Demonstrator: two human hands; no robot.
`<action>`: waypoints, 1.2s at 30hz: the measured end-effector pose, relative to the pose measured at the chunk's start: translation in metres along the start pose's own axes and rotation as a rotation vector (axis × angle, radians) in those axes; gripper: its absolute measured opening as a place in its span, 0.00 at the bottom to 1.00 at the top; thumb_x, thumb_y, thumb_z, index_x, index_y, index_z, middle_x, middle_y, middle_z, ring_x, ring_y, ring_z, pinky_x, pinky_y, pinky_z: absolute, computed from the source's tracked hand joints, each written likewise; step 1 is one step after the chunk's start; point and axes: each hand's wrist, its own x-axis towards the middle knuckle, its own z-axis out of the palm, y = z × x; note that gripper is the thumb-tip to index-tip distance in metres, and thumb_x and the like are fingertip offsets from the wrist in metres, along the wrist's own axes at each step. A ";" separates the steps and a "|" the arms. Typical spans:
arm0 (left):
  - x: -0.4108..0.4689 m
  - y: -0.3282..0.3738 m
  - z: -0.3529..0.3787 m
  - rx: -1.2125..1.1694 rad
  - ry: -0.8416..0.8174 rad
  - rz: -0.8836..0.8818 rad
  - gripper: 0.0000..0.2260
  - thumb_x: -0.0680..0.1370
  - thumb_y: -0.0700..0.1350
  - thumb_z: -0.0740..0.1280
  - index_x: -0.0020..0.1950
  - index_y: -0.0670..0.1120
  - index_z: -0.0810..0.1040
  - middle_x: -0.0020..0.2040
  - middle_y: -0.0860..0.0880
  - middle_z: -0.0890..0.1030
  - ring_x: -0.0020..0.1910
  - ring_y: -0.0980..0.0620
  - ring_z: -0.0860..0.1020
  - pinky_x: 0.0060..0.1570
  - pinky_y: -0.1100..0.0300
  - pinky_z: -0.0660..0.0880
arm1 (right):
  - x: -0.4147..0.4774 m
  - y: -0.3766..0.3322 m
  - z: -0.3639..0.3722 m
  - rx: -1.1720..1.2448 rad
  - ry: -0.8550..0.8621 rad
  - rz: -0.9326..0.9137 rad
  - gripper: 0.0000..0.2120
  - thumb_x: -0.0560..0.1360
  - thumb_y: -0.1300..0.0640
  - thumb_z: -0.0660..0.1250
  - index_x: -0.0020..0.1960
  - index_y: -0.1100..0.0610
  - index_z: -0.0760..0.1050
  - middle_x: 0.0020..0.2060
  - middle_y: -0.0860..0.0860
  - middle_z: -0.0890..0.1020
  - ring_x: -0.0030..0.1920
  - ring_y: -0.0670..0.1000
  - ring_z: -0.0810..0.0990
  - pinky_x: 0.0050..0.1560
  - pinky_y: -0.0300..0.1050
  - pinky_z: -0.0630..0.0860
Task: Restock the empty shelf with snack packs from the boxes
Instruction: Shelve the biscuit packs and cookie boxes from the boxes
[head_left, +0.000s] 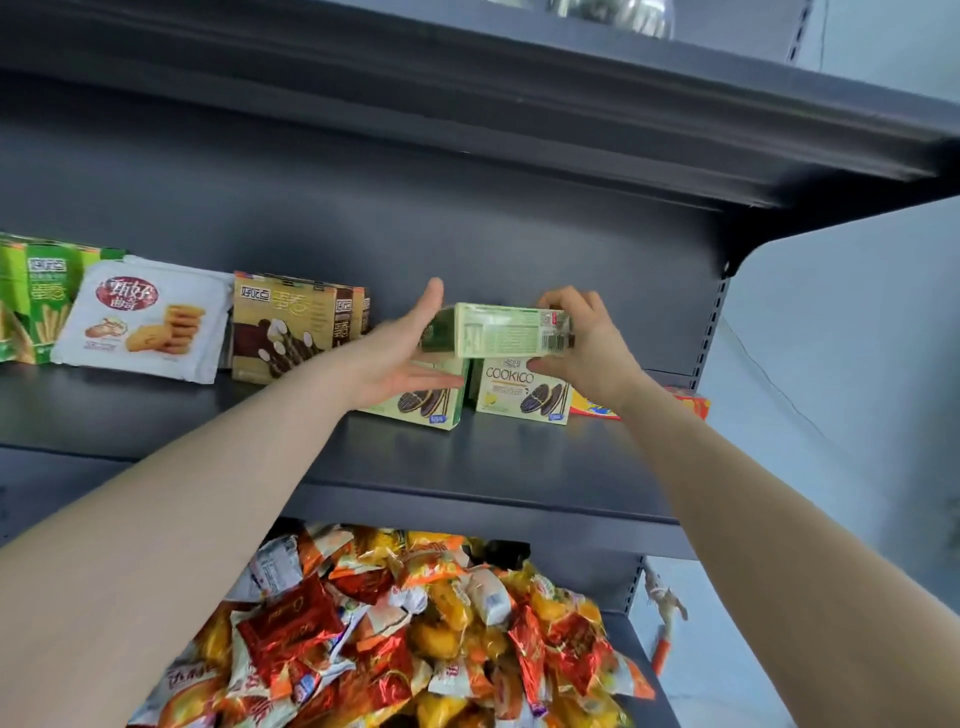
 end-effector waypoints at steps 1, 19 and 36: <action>0.001 0.001 0.006 -0.018 -0.016 -0.007 0.25 0.75 0.61 0.66 0.66 0.47 0.75 0.56 0.44 0.84 0.52 0.47 0.84 0.55 0.56 0.81 | -0.004 0.001 0.001 -0.030 0.031 -0.037 0.27 0.64 0.69 0.77 0.56 0.51 0.71 0.57 0.51 0.69 0.49 0.38 0.74 0.47 0.23 0.68; 0.011 -0.019 0.002 0.257 0.049 0.255 0.31 0.72 0.24 0.69 0.62 0.58 0.70 0.61 0.47 0.75 0.57 0.48 0.80 0.45 0.54 0.83 | -0.011 0.015 -0.001 0.463 0.041 0.307 0.22 0.75 0.73 0.60 0.64 0.55 0.67 0.57 0.53 0.78 0.52 0.52 0.82 0.43 0.42 0.81; 0.028 -0.015 -0.008 0.564 0.172 0.410 0.36 0.71 0.33 0.75 0.72 0.57 0.67 0.68 0.49 0.74 0.68 0.52 0.72 0.68 0.54 0.69 | 0.000 0.020 -0.030 0.391 -0.037 0.356 0.17 0.73 0.56 0.76 0.60 0.58 0.77 0.50 0.55 0.85 0.42 0.49 0.85 0.47 0.46 0.82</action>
